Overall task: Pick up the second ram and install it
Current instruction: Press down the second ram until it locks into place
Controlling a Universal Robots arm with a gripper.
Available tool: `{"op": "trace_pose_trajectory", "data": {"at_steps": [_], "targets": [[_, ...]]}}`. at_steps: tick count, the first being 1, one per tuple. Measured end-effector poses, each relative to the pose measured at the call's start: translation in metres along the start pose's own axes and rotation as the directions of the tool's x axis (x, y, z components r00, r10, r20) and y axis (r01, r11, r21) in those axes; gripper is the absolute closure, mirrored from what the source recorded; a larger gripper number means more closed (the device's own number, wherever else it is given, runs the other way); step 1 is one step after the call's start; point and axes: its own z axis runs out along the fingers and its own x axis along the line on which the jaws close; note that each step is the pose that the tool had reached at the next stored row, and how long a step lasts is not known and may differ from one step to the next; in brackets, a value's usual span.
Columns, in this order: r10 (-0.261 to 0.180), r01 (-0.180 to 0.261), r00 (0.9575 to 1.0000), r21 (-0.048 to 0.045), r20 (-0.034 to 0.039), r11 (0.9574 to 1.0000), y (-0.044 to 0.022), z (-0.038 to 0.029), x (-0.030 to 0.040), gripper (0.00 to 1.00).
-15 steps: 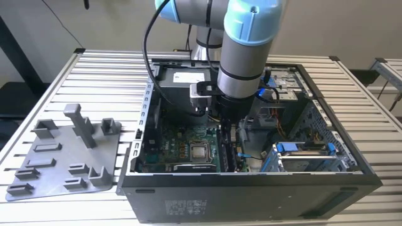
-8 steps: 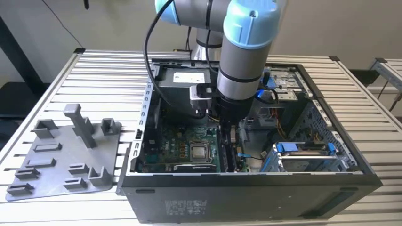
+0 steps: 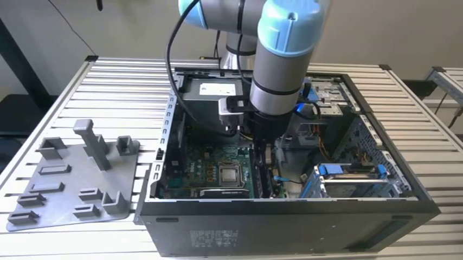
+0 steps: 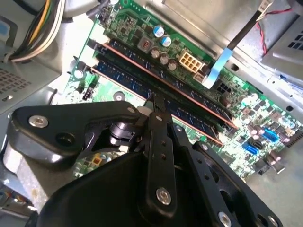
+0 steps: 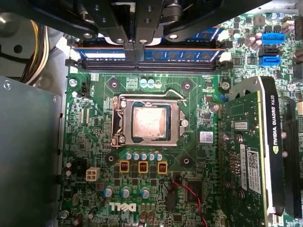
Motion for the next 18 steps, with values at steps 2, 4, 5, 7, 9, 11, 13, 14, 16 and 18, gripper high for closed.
{"op": "trace_pose_trajectory", "data": {"at_steps": [2,4,5,7,9,11,13,14,16,18], "targets": [[0.000,0.000,1.0000,0.0003,0.0007,1.0000,-0.0001,-0.0006,-0.0001,0.89],[0.000,0.000,1.0000,0.0007,0.0024,1.0000,-0.0003,-0.0088,-0.0006,0.89],[0.000,0.000,1.0000,0.0006,0.0021,1.0000,-0.0003,-0.0136,-0.0006,0.89],[0.000,0.000,1.0000,0.0006,0.0022,1.0000,-0.0004,-0.0227,-0.0009,0.89],[0.000,0.000,1.0000,0.0006,0.0021,1.0000,-0.0006,-0.0317,-0.0011,0.89],[0.000,0.000,1.0000,0.0006,0.0021,1.0000,-0.0007,-0.0409,-0.0014,0.89],[0.000,0.000,1.0000,0.0006,0.0019,1.0000,-0.0009,-0.0475,-0.0016,0.89],[0.000,0.000,1.0000,0.0007,0.0021,1.0000,-0.0008,-0.0482,-0.0016,0.89],[0.000,0.000,1.0000,0.0007,0.0022,1.0000,-0.0008,-0.0483,-0.0016,0.89],[0.000,0.000,1.0000,0.0007,0.0020,1.0000,-0.0009,-0.0483,-0.0016,0.89]]}}
